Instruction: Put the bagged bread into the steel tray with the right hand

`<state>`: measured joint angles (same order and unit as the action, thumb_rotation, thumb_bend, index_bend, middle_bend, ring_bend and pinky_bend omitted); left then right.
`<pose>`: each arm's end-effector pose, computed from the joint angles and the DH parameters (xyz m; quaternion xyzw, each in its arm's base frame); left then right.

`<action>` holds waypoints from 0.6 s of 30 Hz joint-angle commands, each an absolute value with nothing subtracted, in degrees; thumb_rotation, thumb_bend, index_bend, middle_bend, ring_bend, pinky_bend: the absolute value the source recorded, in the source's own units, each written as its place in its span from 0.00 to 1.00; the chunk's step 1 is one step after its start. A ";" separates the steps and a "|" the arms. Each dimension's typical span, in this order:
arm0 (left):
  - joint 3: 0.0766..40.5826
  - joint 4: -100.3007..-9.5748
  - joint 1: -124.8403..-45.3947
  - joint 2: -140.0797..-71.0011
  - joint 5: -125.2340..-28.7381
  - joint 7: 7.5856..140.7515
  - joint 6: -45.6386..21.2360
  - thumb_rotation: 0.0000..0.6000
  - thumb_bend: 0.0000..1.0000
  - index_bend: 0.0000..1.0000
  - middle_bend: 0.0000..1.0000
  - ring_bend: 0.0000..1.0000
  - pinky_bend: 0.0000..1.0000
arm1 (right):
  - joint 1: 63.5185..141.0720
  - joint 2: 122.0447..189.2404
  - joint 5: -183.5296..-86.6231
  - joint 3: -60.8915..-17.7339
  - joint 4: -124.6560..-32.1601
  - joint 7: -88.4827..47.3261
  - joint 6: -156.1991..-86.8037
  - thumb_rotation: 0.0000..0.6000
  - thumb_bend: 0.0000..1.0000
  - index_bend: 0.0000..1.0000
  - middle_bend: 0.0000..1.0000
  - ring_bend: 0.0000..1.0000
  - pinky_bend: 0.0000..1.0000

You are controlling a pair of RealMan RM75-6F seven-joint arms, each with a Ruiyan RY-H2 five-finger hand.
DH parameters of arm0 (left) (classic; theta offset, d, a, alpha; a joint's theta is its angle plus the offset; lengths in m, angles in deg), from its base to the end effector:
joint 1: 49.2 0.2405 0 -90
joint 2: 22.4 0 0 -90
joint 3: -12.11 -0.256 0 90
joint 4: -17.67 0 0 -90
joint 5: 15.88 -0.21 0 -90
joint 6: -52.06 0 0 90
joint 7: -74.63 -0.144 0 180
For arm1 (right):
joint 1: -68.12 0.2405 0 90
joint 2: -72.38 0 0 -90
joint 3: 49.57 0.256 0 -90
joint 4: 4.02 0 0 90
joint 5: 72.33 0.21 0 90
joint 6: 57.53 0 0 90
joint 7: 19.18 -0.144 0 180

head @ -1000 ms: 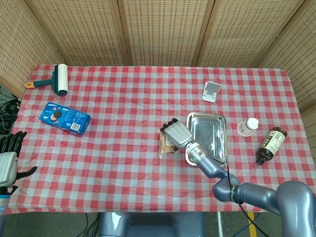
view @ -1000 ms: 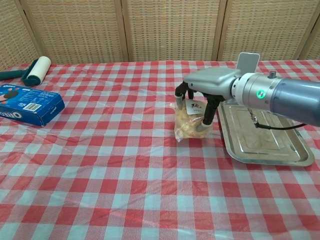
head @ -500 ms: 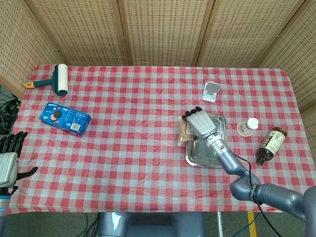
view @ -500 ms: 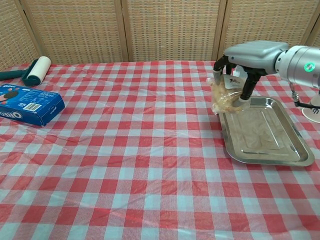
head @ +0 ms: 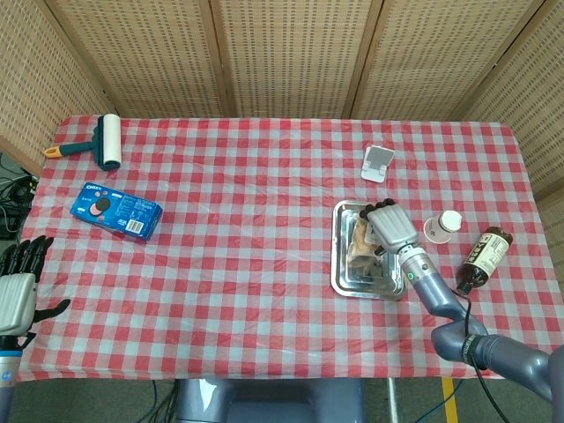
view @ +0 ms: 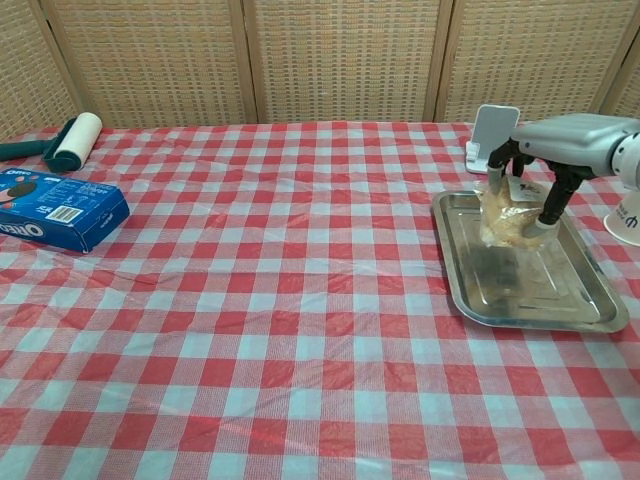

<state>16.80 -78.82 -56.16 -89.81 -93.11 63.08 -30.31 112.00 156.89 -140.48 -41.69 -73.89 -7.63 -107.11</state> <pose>-0.3040 0.1959 0.1387 -0.5798 -0.4006 -0.3449 0.6200 -0.2080 -0.3914 0.0255 0.7564 -0.3291 0.3083 0.4738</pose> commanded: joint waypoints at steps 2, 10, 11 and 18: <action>16.74 -78.91 -56.12 -89.77 -93.27 63.11 -30.42 1.00 0.04 0.00 0.00 0.00 0.00 | 111.81 157.78 -141.17 -41.92 -73.48 -8.14 -107.19 1.00 0.11 0.48 0.40 0.35 0.28; 16.86 -79.04 -55.92 -89.49 -93.34 63.73 -30.79 1.00 0.04 0.00 0.00 0.00 0.00 | 111.91 158.25 -140.04 -41.62 -73.93 -5.89 -106.83 1.00 0.10 0.20 0.04 0.01 0.00; 16.88 -79.04 -55.91 -89.45 -93.33 63.81 -30.79 1.00 0.04 0.00 0.00 0.00 0.00 | 111.89 158.19 -139.62 -41.57 -74.01 -5.21 -106.83 1.00 0.10 0.16 0.02 0.00 0.00; 16.86 -79.16 -55.84 -89.23 -93.57 64.21 -30.92 1.00 0.04 0.00 0.00 0.00 0.00 | 111.25 156.14 -134.67 -41.39 -77.27 1.52 -107.03 1.00 0.10 0.03 0.00 0.00 0.00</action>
<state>16.86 -79.15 -55.85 -89.24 -93.56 64.20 -30.91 111.60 157.08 -136.28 -41.44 -75.94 -0.50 -106.69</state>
